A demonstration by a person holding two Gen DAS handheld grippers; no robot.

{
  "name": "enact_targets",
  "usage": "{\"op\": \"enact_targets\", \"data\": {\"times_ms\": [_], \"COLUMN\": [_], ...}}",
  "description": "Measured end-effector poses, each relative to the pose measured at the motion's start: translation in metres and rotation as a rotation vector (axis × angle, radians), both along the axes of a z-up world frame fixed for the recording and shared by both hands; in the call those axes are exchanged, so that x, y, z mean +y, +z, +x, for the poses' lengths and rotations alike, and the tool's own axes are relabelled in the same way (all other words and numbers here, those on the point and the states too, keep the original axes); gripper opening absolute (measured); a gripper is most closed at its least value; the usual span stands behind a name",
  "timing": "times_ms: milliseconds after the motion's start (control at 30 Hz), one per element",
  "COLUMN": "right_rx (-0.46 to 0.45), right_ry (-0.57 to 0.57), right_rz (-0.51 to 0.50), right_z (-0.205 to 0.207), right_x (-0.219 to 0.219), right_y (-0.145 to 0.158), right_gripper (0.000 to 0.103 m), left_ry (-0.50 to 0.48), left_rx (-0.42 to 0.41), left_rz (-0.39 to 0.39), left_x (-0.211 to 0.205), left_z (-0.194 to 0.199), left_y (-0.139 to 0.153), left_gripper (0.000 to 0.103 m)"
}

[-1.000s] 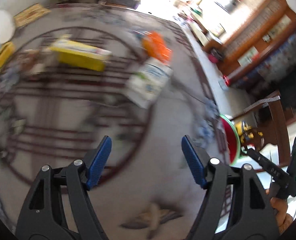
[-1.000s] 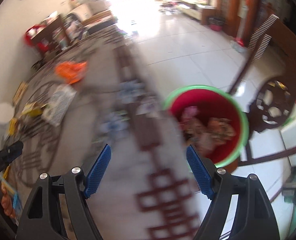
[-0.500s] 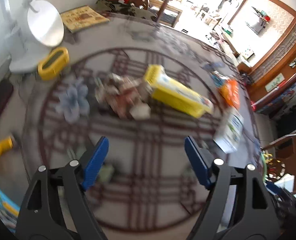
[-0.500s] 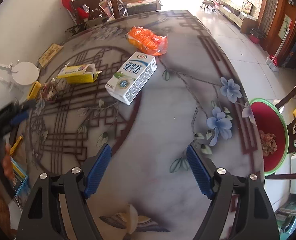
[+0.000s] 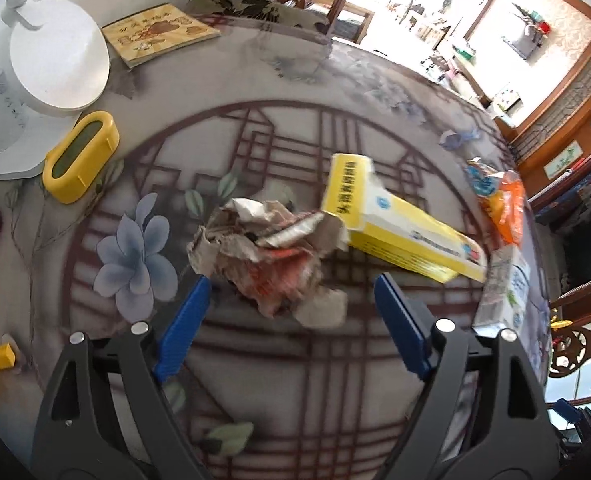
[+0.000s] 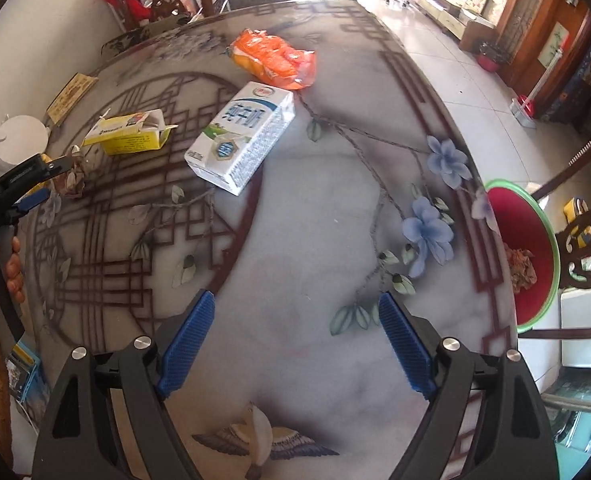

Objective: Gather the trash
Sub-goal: 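Grasp the crumpled newspaper with left tool while right tool grasps the yellow box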

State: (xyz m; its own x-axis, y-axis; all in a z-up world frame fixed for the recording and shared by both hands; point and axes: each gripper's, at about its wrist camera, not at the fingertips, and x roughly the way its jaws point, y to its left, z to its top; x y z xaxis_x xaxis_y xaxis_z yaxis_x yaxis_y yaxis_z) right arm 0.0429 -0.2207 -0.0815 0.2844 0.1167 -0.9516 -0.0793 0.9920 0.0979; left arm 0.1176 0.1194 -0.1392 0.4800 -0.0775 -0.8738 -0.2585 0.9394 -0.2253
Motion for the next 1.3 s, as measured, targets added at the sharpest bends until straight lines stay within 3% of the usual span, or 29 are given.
{"op": "enact_targets", "data": {"times_ms": [167, 300, 433, 667, 800, 867, 967, 1133, 1300], "right_rx": [-0.033, -0.071, -0.115, -0.077, -0.03, -0.018, -0.02, -0.011, 0.055], "right_ry": [0.103, 0.234, 0.419, 0.672, 0.712, 0.708, 0.69, 0.637, 0.614], "right_rz": [0.01, 0.031, -0.002, -0.139, -0.141, -0.143, -0.119, -0.031, 0.004], "right_z": [0.034, 0.069, 0.108, 0.157, 0.165, 0.165, 0.16, 0.139, 0.1], "right_x": [0.034, 0.071, 0.123, 0.199, 0.215, 0.215, 0.209, 0.19, 0.175], "right_y": [0.006, 0.014, 0.017, -0.021, -0.044, -0.052, -0.053, -0.034, -0.031], "right_gripper": [0.082, 0.082, 0.084, 0.085, 0.079, 0.056, 0.04, 0.033, 0.035], "left_ry": [0.028, 0.038, 0.041, 0.062, 0.072, 0.075, 0.077, 0.089, 0.083], "left_rx": [0.019, 0.035, 0.02, 0.014, 0.01, 0.008, 0.009, 0.003, -0.006], "left_rz": [-0.025, -0.021, -0.012, -0.037, -0.049, -0.05, -0.057, -0.103, -0.121], "left_x": [0.011, 0.014, 0.016, 0.023, 0.024, 0.024, 0.025, 0.028, 0.027], "left_z": [0.016, 0.02, 0.017, 0.018, 0.017, 0.016, 0.014, 0.004, -0.015], "left_y": [-0.011, -0.018, -0.017, -0.017, -0.018, -0.018, -0.017, -0.013, -0.007], "left_gripper": [0.081, 0.062, 0.05, 0.048, 0.047, 0.047, 0.041, 0.035, 0.035]}}
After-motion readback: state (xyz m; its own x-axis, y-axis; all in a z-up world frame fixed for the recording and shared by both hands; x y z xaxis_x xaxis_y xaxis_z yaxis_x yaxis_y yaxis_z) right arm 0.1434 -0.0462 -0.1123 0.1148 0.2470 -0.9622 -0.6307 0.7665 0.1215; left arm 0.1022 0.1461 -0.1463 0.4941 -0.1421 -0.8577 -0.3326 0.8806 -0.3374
